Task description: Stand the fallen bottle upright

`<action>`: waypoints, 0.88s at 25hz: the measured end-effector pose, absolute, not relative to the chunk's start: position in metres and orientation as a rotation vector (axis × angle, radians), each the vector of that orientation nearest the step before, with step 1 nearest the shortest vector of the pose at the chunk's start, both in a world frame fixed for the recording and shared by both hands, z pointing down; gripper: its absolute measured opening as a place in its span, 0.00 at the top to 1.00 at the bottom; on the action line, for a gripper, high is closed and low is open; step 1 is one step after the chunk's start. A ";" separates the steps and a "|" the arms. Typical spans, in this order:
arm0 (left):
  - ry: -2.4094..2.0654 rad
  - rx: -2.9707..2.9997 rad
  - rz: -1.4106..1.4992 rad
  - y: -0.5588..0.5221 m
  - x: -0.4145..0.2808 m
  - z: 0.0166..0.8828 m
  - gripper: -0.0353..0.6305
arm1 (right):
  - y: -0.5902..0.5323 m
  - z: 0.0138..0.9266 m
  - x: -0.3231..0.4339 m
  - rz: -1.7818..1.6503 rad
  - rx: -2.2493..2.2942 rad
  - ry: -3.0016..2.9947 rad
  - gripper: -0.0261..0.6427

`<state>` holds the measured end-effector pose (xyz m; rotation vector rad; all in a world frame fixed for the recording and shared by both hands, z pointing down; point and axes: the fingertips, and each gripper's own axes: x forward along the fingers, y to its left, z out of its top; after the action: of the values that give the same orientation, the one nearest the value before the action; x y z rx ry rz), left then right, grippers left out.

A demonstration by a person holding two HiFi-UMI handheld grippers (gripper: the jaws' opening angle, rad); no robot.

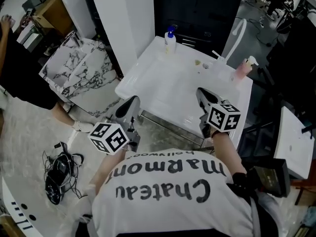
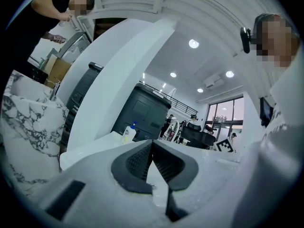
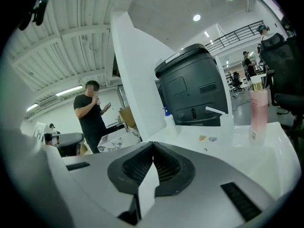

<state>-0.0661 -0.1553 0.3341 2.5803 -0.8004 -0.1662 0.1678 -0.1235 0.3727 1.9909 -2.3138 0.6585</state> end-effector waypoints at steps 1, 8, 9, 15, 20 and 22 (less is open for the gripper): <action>-0.809 2.577 -0.171 -0.154 -0.060 0.333 0.93 | -0.123 0.371 0.171 0.667 1.980 -2.336 0.94; -0.811 2.548 -0.197 -0.133 0.002 0.335 0.93 | -0.099 0.376 0.202 0.694 1.856 -2.373 0.94; -0.809 2.542 -0.201 -0.128 0.011 0.336 0.93 | -0.095 0.376 0.211 0.690 1.857 -2.365 0.94; -0.830 2.528 -0.188 -0.095 0.053 0.347 0.93 | -0.070 0.385 0.262 0.681 1.865 -2.335 0.94; -0.867 2.514 -0.185 -0.068 0.076 0.354 0.93 | -0.047 0.399 0.289 0.710 1.834 -2.333 0.94; -0.883 2.502 -0.177 -0.056 0.081 0.358 0.93 | -0.040 0.405 0.294 0.719 1.814 -2.337 0.94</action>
<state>0.0811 -0.0564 0.3582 2.5024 -0.8827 -0.1770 0.2944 -0.0395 0.4045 1.8137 -2.3370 0.7186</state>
